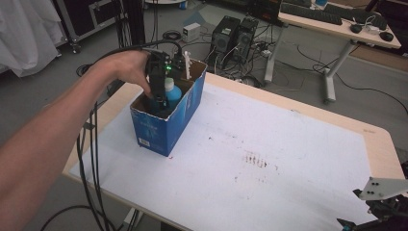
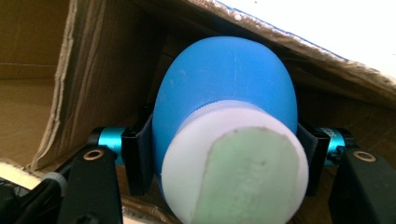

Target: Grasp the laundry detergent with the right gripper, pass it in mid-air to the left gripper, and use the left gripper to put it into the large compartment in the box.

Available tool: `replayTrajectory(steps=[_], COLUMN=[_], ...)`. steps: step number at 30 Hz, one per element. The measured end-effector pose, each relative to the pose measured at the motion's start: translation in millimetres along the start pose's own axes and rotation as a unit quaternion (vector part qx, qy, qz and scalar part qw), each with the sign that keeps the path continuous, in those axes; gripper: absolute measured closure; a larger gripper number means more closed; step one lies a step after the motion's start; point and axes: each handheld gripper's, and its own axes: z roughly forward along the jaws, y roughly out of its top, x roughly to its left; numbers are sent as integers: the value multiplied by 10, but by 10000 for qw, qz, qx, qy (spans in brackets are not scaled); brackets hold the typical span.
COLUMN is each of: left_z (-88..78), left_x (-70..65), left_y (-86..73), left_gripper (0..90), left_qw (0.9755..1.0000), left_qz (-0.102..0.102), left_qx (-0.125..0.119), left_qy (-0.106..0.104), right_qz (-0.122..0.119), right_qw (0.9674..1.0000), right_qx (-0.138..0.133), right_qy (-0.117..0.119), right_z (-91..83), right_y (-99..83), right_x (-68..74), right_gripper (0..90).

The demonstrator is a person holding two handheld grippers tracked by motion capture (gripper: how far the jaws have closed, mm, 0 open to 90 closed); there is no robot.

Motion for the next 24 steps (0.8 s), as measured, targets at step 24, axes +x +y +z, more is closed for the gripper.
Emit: replayTrajectory(steps=[24], left_z=[78], left_x=[2], left_y=[49], left_gripper=[373], left_qw=[10000], left_qz=[-51], left_qx=[64], left_qy=[26], right_qz=[42], right_qw=[10000], right_qx=[-10], right_qy=[-1], right_z=[40], right_y=[8], right_x=[15], right_gripper=[120])
